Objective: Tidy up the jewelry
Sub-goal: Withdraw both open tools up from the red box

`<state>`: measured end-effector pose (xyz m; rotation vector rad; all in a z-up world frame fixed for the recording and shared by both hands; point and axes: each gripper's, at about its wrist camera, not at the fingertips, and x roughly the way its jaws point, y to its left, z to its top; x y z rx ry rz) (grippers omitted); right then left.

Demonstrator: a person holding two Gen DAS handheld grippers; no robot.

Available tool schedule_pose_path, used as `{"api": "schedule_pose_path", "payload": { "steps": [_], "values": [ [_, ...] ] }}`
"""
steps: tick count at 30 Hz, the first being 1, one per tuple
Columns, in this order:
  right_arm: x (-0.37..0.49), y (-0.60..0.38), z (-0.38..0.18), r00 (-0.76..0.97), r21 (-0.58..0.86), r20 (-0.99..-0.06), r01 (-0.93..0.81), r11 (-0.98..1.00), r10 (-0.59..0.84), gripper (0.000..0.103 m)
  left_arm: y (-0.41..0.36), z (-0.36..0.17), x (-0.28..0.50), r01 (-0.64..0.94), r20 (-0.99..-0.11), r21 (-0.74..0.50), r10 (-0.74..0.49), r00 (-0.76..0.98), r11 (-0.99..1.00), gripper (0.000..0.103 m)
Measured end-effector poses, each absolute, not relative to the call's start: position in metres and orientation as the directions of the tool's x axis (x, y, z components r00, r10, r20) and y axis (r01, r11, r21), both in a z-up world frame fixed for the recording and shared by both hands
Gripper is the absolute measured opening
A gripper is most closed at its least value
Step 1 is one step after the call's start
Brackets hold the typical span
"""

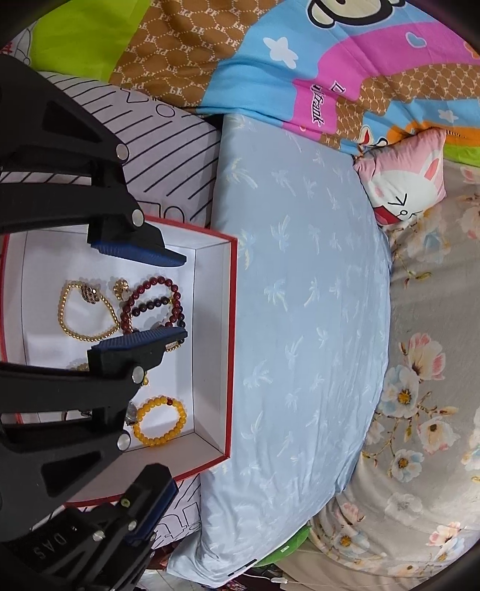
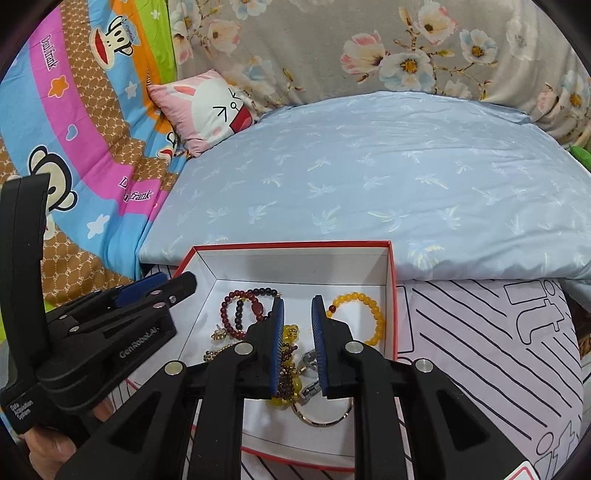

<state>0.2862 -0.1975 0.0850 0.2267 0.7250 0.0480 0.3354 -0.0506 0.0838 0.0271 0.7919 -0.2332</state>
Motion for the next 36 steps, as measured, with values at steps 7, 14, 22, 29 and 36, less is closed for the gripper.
{"api": "schedule_pose_path", "payload": {
  "steps": [7,14,22,29,36],
  "values": [
    [0.265,-0.199,0.067,0.719,0.237,-0.682,0.047,0.97,0.132,0.016,-0.04,0.074,0.318,0.205,-0.721,-0.06,-0.184,0.668,0.977,0.033],
    [0.248,-0.186,0.042,0.684,0.196,-0.722,0.052,0.979,0.108,0.016,-0.032,0.049,0.297,0.196,-0.759,-0.064,-0.175,0.627,0.979,0.033],
    [0.229,-0.183,0.042,0.668,0.187,-0.737,0.053,0.981,0.104,0.014,-0.029,0.04,0.27,0.214,-0.774,-0.023,-0.153,0.614,0.977,0.033],
    [0.179,-0.178,0.042,0.653,0.208,-0.747,0.052,0.977,0.124,0.014,-0.022,0.04,0.223,0.227,-0.786,-0.05,-0.178,0.593,0.973,0.033],
    [0.105,-0.175,0.038,0.644,0.227,-0.753,0.065,0.972,0.133,0.012,-0.016,0.039,0.155,0.26,-0.804,-0.059,-0.2,0.56,0.964,0.034]
  ]
}}
